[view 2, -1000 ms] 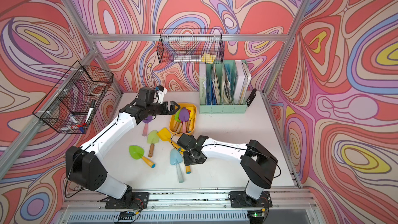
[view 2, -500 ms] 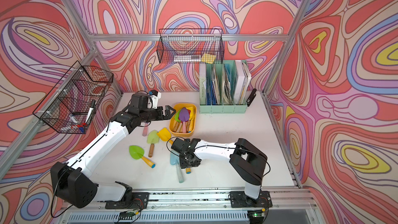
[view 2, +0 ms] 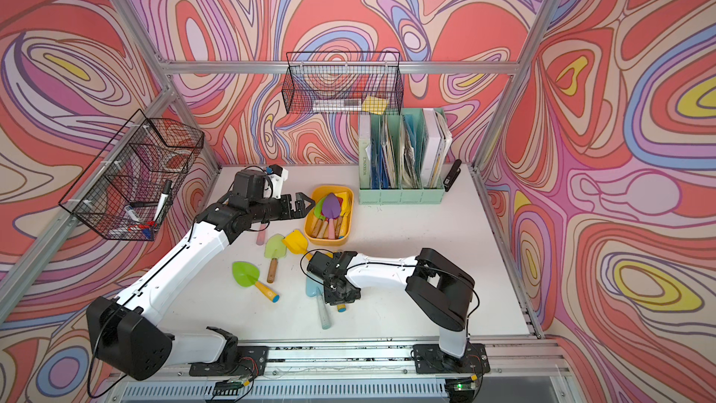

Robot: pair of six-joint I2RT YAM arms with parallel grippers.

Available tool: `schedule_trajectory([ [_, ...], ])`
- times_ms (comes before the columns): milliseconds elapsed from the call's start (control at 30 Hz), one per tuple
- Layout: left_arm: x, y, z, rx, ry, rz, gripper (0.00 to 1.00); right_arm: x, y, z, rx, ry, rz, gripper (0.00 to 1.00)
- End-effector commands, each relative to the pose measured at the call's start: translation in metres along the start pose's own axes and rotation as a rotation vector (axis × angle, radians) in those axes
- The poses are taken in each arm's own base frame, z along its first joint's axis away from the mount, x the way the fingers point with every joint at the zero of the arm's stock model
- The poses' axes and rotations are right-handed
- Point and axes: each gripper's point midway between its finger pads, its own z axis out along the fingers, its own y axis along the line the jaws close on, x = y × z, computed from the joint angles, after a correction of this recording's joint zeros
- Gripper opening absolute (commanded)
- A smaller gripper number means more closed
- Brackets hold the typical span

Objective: Put the shovel into the storage box
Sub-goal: Pick up the shovel from the center of the board.

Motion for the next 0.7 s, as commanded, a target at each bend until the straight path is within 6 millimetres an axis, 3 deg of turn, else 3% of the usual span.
schedule_trajectory([
  [0, 0.003, -0.004, -0.007, 0.011, 0.004, -0.013, 0.99, -0.003, -0.003, -0.002, 0.03, -0.021, 0.005, 0.2],
  [167, 0.005, -0.005, -0.008, 0.02, 0.012, -0.029, 0.99, -0.004, -0.011, -0.01, 0.05, -0.045, 0.014, 0.02],
  [267, 0.008, -0.008, -0.006, 0.042, 0.021, -0.039, 0.99, -0.003, -0.019, -0.017, 0.076, -0.058, 0.022, 0.0],
  [533, 0.021, -0.011, 0.006, 0.097, 0.056, -0.089, 0.97, -0.016, -0.027, -0.085, 0.078, -0.174, 0.002, 0.0],
  [667, 0.025, -0.013, 0.013, 0.128, 0.065, -0.122, 0.95, -0.031, -0.022, -0.118, 0.075, -0.24, -0.052, 0.0],
])
